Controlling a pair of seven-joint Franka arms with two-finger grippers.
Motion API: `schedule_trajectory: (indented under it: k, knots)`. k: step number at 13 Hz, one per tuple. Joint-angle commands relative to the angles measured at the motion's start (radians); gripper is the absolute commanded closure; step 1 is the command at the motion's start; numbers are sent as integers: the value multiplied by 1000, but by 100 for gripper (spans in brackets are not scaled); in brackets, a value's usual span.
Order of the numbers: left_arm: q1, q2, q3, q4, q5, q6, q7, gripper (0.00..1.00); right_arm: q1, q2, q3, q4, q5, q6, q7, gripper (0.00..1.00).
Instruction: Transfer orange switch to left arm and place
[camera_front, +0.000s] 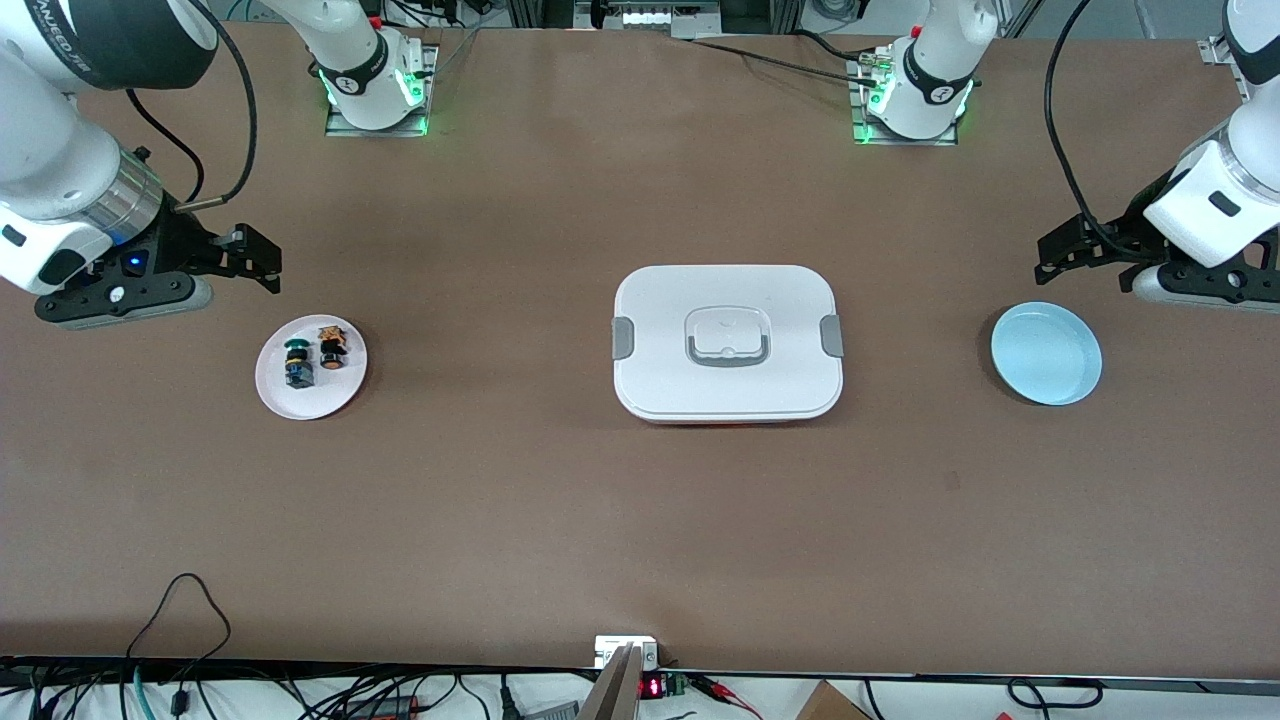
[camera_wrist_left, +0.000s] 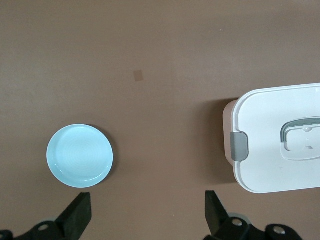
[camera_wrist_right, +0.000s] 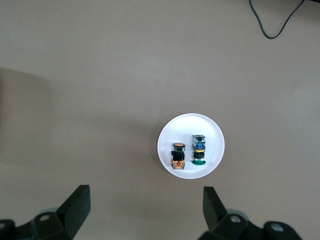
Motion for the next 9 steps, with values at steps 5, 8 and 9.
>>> schedule_trajectory:
  k: [5, 8, 9]
  knots:
    - [-2, -4, -8, -1, 48, -5, -7, 0, -5, -1, 4, 2, -11, 1, 6, 0]
    - [-2, -3, -8, -1, 48, -5, -9, 0, -4, -1, 4, 4, -11, 5, 8, 0]
    - [-2, -1, -8, -1, 48, -5, -7, 0, -4, -1, 4, 4, -11, 5, 9, 0]
